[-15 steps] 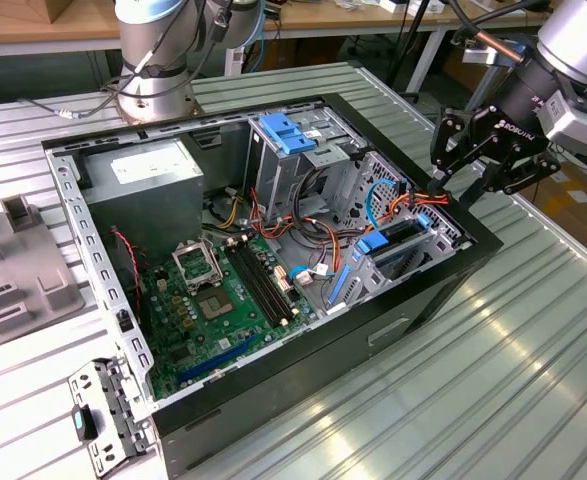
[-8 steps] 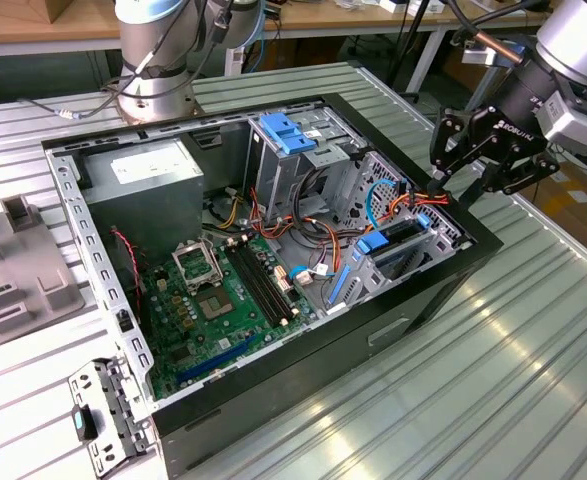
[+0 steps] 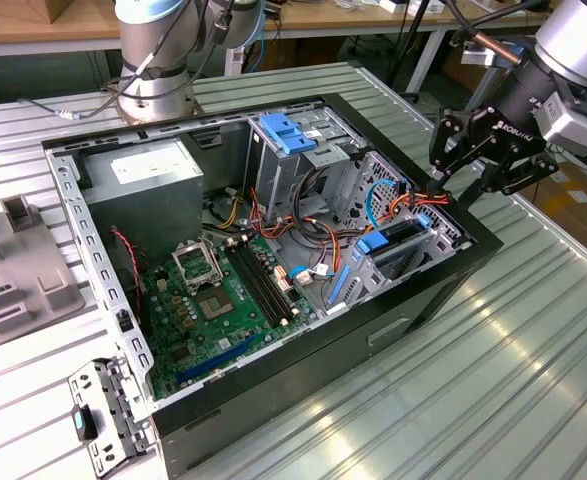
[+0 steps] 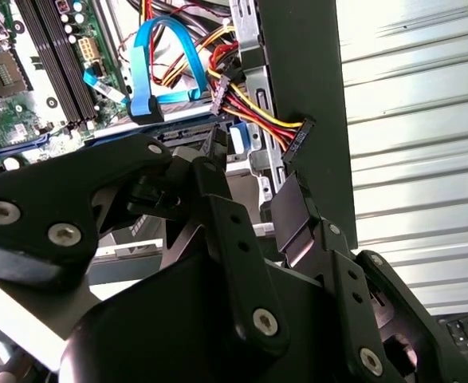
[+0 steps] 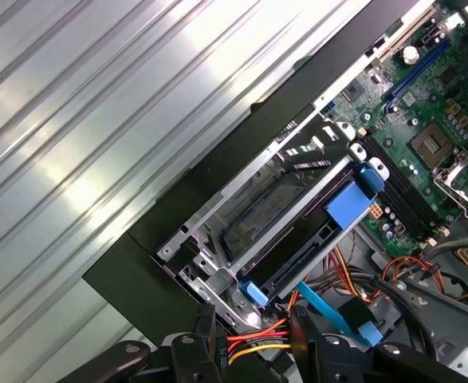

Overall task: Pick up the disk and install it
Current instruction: 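Insert the first disk wire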

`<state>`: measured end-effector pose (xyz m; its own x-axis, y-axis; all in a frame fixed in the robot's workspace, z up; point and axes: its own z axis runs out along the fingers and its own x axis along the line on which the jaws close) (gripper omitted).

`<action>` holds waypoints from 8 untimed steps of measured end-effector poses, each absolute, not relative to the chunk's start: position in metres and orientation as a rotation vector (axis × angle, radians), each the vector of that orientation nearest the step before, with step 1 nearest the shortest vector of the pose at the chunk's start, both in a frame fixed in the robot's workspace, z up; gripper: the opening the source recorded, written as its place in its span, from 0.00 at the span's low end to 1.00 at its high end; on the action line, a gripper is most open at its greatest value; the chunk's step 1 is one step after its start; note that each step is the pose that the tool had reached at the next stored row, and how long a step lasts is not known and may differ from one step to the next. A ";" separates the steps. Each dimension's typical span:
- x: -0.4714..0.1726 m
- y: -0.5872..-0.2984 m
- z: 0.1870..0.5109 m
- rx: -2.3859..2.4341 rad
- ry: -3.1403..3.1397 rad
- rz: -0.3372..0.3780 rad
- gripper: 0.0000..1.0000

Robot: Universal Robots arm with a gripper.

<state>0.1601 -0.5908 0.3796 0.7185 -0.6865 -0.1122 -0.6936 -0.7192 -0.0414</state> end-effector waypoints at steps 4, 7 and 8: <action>0.163 -0.588 0.378 -2.837 1.141 0.136 0.50; 0.165 -0.587 0.377 -2.837 1.141 0.136 0.50; 0.166 -0.586 0.376 -2.837 1.141 0.136 0.50</action>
